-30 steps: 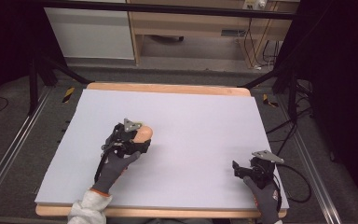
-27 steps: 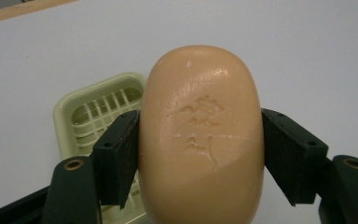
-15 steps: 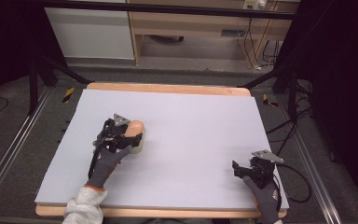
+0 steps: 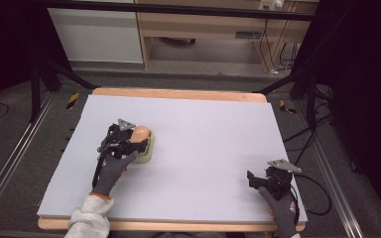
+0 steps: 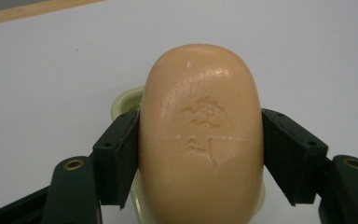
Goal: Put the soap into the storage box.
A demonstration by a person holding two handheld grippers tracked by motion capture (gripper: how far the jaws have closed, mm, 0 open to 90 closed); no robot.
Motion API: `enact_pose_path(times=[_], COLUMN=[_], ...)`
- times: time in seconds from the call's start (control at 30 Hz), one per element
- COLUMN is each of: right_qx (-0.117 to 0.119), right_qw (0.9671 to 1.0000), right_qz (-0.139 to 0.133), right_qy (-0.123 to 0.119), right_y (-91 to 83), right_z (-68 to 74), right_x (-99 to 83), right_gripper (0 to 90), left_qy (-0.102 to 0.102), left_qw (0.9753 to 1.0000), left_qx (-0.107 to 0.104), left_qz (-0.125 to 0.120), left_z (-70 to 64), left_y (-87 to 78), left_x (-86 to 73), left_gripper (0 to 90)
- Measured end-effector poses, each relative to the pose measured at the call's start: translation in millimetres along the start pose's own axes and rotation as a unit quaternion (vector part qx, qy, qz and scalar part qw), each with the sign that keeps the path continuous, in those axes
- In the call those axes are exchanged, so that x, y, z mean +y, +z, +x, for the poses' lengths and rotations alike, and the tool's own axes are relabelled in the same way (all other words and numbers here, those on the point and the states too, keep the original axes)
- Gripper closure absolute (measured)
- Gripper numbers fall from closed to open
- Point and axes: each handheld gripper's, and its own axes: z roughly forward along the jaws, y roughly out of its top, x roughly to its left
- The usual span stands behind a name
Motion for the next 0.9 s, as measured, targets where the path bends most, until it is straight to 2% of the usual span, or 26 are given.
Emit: enact_pose_path(times=[0.33,0.57,0.9], right_qx=[0.002,0.0,0.001], right_qw=[1.0,1.0,1.0], right_qz=[0.001,0.002,0.002], right_qy=[0.002,0.0,-0.001], right_y=[0.4,0.8,0.5], right_z=[0.5,0.6,0.8], right_x=[0.2,0.2,0.2], right_gripper=[5.8,5.9,5.8], left_qy=[0.002,-0.004,0.0], left_qw=[0.9999,0.9998,0.9994], left_qx=[0.006,0.009,0.012], left_qz=[0.014,0.018,0.032], left_z=[2.4,5.7,4.5], left_y=[15.2,20.0,27.9], left_x=[-1.2,-3.7,-7.6], left_gripper=[31.5,31.5,31.5])
